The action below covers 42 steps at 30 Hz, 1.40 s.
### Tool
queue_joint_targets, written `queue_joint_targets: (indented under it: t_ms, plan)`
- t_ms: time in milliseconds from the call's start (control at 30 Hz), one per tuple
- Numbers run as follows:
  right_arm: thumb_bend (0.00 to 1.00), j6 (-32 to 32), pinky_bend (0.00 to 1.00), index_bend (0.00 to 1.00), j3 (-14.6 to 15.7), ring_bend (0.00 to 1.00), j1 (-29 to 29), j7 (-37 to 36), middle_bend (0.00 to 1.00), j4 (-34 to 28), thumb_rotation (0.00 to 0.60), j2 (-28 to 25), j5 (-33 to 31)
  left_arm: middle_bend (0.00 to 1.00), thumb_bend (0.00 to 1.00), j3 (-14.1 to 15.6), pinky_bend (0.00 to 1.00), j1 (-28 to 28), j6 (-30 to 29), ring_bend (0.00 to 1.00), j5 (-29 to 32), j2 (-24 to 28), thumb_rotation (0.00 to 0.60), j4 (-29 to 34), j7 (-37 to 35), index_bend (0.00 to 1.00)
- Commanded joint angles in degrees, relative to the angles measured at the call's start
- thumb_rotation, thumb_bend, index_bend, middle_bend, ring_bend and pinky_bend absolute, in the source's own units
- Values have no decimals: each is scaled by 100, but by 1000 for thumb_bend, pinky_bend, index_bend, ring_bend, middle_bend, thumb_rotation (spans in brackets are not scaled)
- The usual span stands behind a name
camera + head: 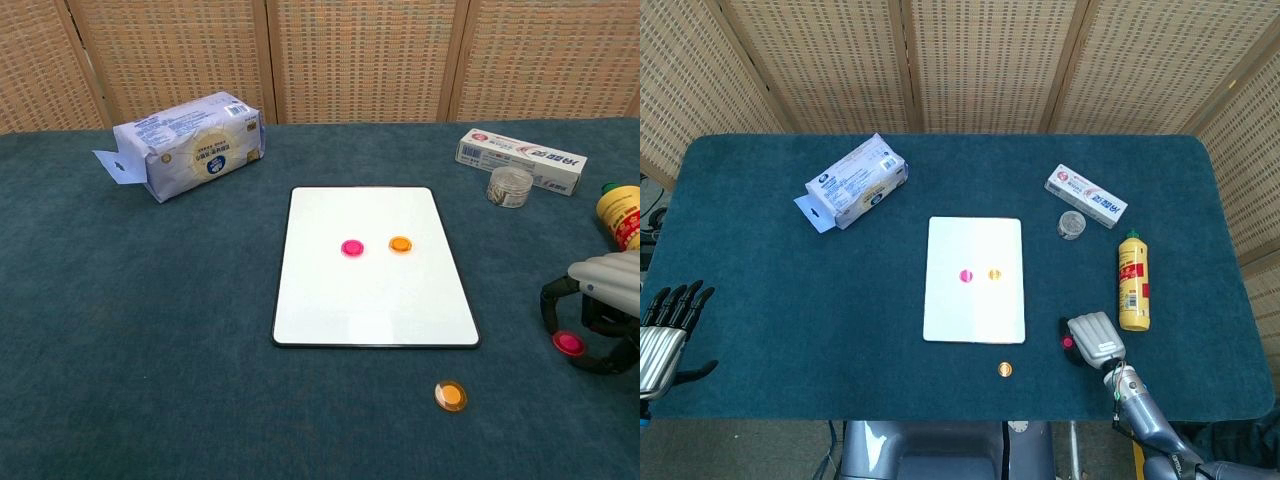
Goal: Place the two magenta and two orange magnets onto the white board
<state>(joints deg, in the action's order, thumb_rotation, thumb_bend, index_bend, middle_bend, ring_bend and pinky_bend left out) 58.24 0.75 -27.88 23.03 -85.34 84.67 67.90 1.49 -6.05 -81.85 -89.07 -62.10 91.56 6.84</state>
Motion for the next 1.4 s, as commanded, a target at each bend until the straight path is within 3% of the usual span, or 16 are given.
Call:
queue_joint_targets:
  t_ms: [33,433,733,967,1200,1400]
  plan:
    - [337,-30,1000,444,-19,925,-1,24,953,13,600,-16,-33,0,0,0,0,4,-7,0,1,2,600,4,-1,0]
    - [337,-144,1000,447,-55,925,-8,105,953,-10,600,-65,-103,0,0,1,0,1,3,0,4,1,600,6,10,0]
    - [337,-164,1000,587,-88,925,2,127,954,-5,600,-77,-149,0,0,2,0,2,0,0,-2,13,600,2,-21,0]
    - [337,-118,1000,591,-137,925,-20,103,954,-140,600,-137,-35,0,0,7,0,0,11,0,-1,11,600,9,-3,0]
    - [337,-103,1000,591,-445,925,-275,403,954,-550,600,-263,-84,0,0,2,0,-2,14,0,8,11,600,19,9,0]
    - [337,-323,1000,591,-1189,925,-1078,1443,954,-1168,600,-168,-942,0,0,-25,0,-15,38,0,60,15,600,11,-15,0]
